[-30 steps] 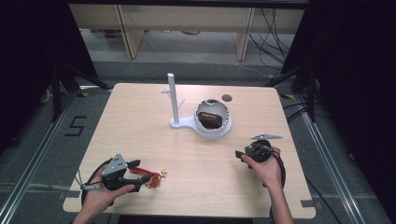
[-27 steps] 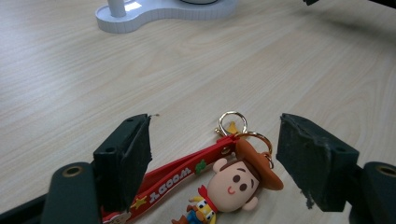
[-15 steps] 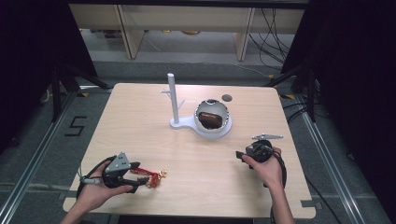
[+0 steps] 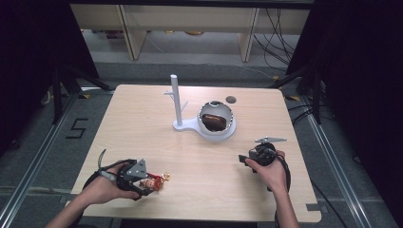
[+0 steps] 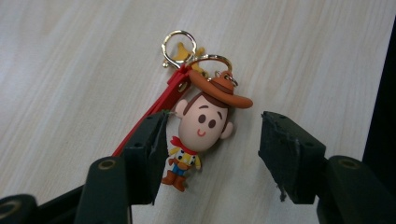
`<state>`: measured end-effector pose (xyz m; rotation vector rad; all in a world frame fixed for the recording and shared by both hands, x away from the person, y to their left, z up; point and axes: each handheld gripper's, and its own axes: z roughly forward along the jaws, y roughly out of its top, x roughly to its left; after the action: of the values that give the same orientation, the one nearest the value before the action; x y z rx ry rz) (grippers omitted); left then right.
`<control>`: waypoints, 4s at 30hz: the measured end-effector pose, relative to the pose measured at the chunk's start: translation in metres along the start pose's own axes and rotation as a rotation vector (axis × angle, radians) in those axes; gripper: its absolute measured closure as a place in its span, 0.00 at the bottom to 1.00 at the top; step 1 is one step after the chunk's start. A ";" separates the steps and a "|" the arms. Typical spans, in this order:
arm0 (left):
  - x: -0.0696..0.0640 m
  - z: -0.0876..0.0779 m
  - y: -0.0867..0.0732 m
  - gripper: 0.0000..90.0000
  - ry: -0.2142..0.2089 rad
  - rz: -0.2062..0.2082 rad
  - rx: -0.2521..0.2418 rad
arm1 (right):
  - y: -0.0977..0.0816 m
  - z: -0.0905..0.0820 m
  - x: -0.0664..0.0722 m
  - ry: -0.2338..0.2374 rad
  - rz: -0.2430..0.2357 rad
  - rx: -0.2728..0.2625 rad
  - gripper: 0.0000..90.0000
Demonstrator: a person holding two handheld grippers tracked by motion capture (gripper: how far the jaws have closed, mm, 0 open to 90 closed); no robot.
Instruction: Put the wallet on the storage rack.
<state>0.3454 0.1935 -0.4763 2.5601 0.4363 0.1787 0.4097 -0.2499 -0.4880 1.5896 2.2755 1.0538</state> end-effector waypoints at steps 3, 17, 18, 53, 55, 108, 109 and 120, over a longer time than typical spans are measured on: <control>0.002 0.004 0.004 0.47 -0.006 0.046 0.065 | 0.000 0.000 -0.001 -0.020 -0.027 -0.001 0.52; 0.008 0.015 0.012 0.48 -0.029 0.139 0.160 | -0.001 0.002 -0.001 0.004 -0.025 0.011 0.51; 0.008 0.016 0.012 0.48 -0.023 0.142 0.158 | -0.001 0.002 -0.001 0.004 -0.026 0.011 0.52; 0.003 0.000 0.020 0.65 0.056 0.016 -0.002 | -0.003 0.004 -0.001 0.011 -0.021 0.015 0.52; 0.006 -0.004 0.022 0.65 0.074 0.015 -0.023 | -0.003 0.004 -0.001 0.012 -0.022 0.016 0.51; 0.094 -0.077 0.075 0.65 0.337 -0.520 -0.632 | -0.006 0.004 0.002 0.010 0.007 0.003 0.51; 0.097 -0.077 0.076 0.65 0.340 -0.525 -0.635 | -0.005 0.003 0.002 0.009 0.003 0.016 0.51; 0.115 -0.079 0.089 0.65 0.369 -0.556 -0.655 | -0.005 0.004 0.002 0.006 0.006 0.016 0.51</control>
<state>0.4611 0.1994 -0.3576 1.6917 1.0159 0.4963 0.4067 -0.2470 -0.4934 1.6027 2.2903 1.0451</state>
